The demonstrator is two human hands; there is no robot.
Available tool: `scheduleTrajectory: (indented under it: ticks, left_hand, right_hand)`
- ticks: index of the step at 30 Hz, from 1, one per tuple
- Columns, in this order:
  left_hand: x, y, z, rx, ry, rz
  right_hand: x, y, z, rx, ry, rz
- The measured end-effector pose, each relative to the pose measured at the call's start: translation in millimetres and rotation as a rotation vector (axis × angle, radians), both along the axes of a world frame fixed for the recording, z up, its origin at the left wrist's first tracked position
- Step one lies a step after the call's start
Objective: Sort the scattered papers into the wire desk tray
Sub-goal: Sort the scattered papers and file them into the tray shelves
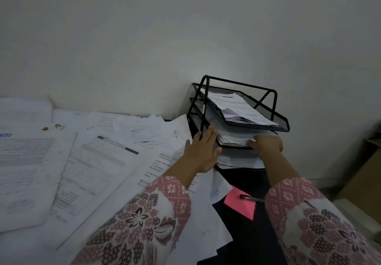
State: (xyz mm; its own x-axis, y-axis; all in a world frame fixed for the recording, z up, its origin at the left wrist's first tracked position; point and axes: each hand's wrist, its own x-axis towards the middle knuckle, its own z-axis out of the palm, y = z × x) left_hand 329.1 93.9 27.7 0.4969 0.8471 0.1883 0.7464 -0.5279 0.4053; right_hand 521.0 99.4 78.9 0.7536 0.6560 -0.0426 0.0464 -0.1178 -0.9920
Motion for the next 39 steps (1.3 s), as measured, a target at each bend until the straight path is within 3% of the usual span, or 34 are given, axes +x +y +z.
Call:
scheduleTrajectory:
  ticks: [1, 3, 7, 11, 15, 19, 24, 27, 32, 39]
  left_hand:
    - [-0.8, 0.8, 2.3, -0.010, 0.017, -0.005]
    - [-3.1, 6.1, 7.2, -0.050, 0.027, -0.045]
    - [-26.2, 2.1, 14.7, -0.048, -0.001, -0.129]
    - [-70.3, -13.9, 1.4, 0.006, 0.028, -0.026]
    - [-116.5, -24.7, -19.0, -0.004, 0.080, 0.190]
    - [-150.4, -42.5, -35.1, -0.015, 0.140, 0.368]
    - [-164.1, -64.4, -48.0, 0.021, 0.101, 0.418]
    - [-161.9, -72.7, -51.2, -0.017, 0.129, 0.406]
    - [-159.0, -78.1, -49.3, -0.101, -0.024, 0.404]
    - [-169.1, -71.3, -45.6, -0.214, -0.140, 0.489]
  right_hand:
    - [-3.2, -5.3, 0.8, 0.121, 0.138, 0.020]
    - [-8.2, -6.0, -4.7, 0.170, 0.148, 0.043]
    - [-45.1, -20.9, -1.8, 0.201, 0.007, 0.028]
    - [-84.7, -36.9, -7.3, 0.172, -0.170, 0.186]
    - [-114.0, -48.7, -29.6, -0.014, -0.486, 0.466]
    - [-126.7, -61.3, -60.4, -0.354, -0.903, 0.566]
    - [-141.9, -73.2, -80.3, -0.685, -1.040, 0.556]
    - [-145.2, -77.0, -84.0, -0.753, -0.979, 0.501]
    - [-145.8, -82.7, -84.9, -0.501, -0.655, 0.415]
    - [-155.4, -90.6, -89.4, -0.316, -0.773, 0.267]
